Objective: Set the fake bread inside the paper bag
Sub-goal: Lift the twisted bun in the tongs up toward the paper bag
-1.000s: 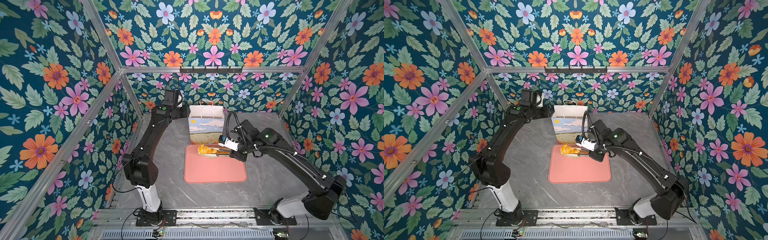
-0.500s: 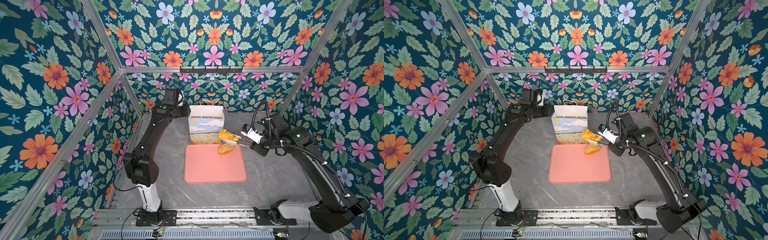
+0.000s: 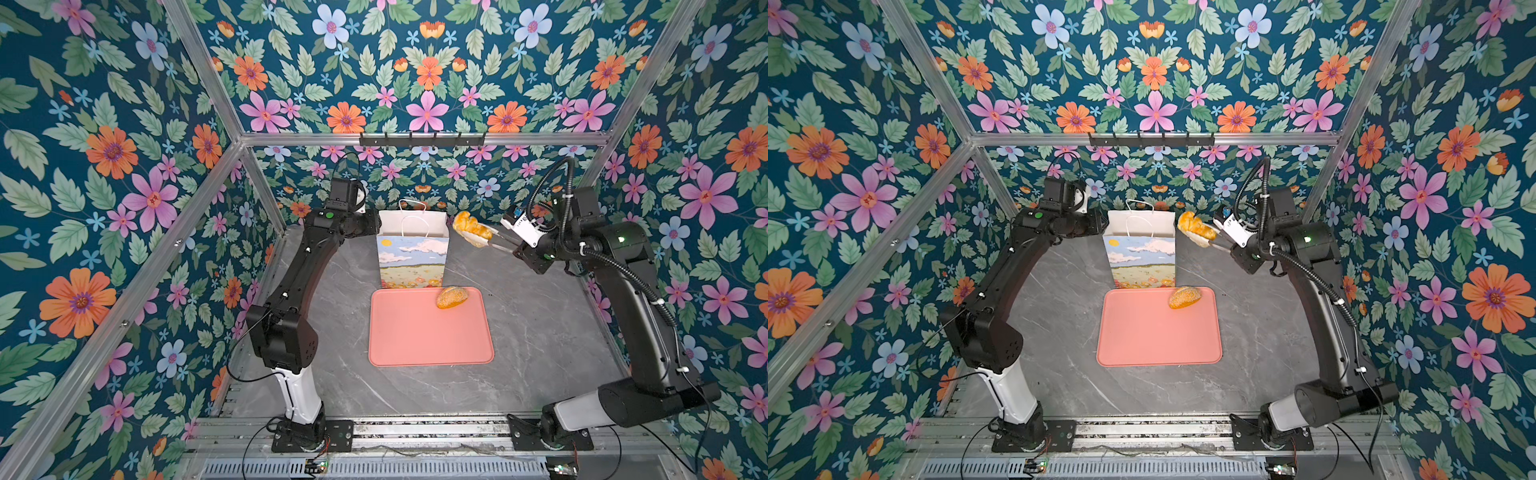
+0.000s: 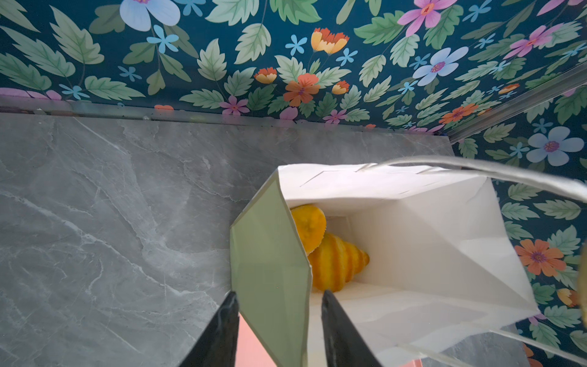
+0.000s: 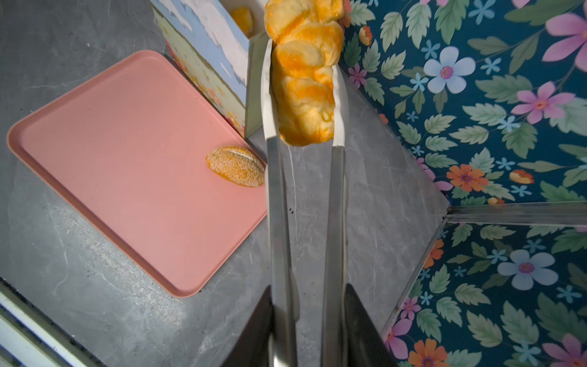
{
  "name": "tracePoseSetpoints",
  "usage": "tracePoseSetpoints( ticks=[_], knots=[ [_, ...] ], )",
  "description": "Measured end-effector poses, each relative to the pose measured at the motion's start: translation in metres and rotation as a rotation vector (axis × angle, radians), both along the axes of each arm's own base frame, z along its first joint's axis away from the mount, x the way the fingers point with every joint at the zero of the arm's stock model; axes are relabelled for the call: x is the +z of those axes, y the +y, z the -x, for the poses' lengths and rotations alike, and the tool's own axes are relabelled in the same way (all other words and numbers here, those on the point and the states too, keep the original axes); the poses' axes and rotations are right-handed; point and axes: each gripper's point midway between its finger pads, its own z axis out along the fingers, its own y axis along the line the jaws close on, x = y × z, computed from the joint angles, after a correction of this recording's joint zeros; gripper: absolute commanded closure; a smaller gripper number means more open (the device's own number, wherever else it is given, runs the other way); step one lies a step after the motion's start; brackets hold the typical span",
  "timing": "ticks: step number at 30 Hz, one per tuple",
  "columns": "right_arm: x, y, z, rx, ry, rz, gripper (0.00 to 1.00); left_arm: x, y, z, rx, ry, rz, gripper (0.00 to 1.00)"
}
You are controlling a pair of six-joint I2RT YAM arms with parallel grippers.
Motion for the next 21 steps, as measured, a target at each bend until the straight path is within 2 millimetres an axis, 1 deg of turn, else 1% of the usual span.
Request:
tracePoseSetpoints(
  ticks=[2, 5, 11, 14, 18, 21],
  knots=[
    [0.011, 0.005, -0.008, 0.029, -0.023, -0.004, 0.69, -0.001, 0.000, 0.000, 0.000, 0.003, -0.001, 0.56],
    [0.021, 0.011, -0.018, 0.060, -0.048, -0.009, 0.69, -0.002, 0.000, 0.000, -0.001, 0.004, -0.001, 0.56],
    [0.030, 0.022, -0.029, 0.127, -0.075, -0.019, 0.69, -0.001, -0.001, 0.000, -0.003, 0.004, 0.002, 0.56],
    [0.026, 0.028, -0.036, 0.162, -0.066, -0.012, 0.69, 0.001, -0.002, 0.000, -0.005, 0.002, 0.011, 0.56],
    [0.014, 0.031, -0.044, 0.187, -0.033, 0.008, 0.69, -0.001, -0.004, -0.002, -0.009, 0.007, 0.016, 0.56],
    [0.015, 0.034, -0.046, 0.207, -0.029, 0.007, 0.69, -0.004, -0.005, -0.002, -0.012, 0.014, 0.020, 0.56]
  ],
)
